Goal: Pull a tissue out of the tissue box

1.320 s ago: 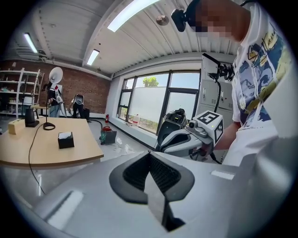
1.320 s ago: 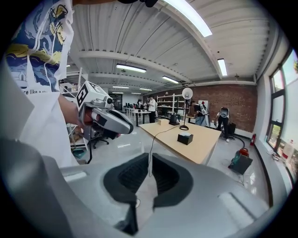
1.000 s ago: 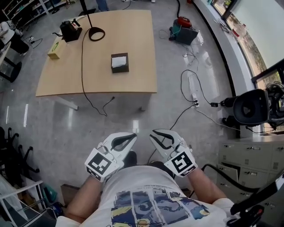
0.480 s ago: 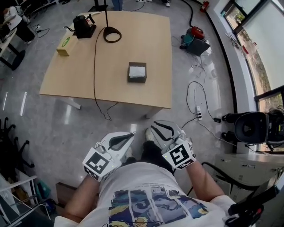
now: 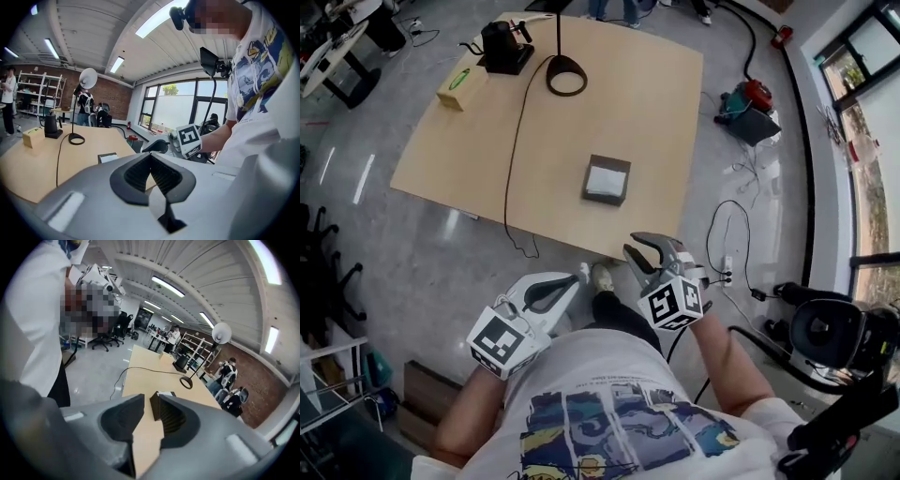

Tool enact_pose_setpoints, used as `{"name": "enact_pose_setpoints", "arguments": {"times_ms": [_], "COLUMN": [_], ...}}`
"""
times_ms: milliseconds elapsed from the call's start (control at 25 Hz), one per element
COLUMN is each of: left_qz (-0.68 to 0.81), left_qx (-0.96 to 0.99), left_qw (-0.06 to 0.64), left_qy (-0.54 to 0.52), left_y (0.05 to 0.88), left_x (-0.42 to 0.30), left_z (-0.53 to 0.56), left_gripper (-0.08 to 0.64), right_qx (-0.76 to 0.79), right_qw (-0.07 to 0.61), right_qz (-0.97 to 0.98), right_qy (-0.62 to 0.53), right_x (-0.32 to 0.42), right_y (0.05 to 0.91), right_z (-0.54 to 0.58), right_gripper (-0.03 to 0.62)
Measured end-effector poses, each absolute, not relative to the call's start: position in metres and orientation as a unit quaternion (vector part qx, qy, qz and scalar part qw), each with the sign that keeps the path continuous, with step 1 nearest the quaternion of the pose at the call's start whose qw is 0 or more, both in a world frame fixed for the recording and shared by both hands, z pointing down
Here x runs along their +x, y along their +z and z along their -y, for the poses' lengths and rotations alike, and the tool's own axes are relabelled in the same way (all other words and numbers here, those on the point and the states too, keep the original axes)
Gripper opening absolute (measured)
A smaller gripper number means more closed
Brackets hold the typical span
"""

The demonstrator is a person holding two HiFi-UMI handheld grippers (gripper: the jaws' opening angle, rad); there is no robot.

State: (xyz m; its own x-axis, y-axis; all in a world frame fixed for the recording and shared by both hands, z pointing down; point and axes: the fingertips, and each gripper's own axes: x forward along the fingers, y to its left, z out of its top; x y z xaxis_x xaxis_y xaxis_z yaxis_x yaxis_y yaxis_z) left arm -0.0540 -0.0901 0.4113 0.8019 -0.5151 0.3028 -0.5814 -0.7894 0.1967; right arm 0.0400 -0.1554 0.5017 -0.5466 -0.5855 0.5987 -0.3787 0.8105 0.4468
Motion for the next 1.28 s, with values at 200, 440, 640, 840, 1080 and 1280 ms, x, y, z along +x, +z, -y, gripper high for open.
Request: {"name": "enact_pose_setpoints", "arguments": {"times_ms": [200, 440, 640, 840, 1080, 1280], "left_qz": [0.319, 0.352, 0.378, 0.400, 0.412, 0.418], "left_qx": [0.929, 0.916, 0.904, 0.893, 0.887, 0.883], "left_qw": [0.145, 0.152, 0.158, 0.165, 0.169, 0.172], "left_qy": [0.117, 0.118, 0.120, 0.122, 0.124, 0.127], "left_y": [0.409, 0.412, 0.416, 0.422, 0.424, 0.426], "left_x": [-0.040, -0.032, -0.034, -0.033, -0.032, -0.032], "left_z": [0.135, 0.164, 0.179, 0.187, 0.196, 0.197], "left_gripper": [0.003, 0.003, 0.003, 0.003, 0.003, 0.003], "right_qx": [0.222, 0.167, 0.127, 0.100, 0.082, 0.082], "right_qw": [0.429, 0.456, 0.474, 0.477, 0.477, 0.471], "right_qz": [0.853, 0.838, 0.823, 0.813, 0.805, 0.803], "right_qy": [-0.196, -0.248, -0.285, -0.318, -0.343, -0.357], "right_x": [0.051, 0.054, 0.054, 0.047, 0.038, 0.033], "right_y": [0.534, 0.569, 0.597, 0.613, 0.627, 0.627], "right_z": [0.210, 0.253, 0.274, 0.282, 0.289, 0.293], "right_gripper": [0.094, 0.097, 0.097, 0.097, 0.097, 0.097]}}
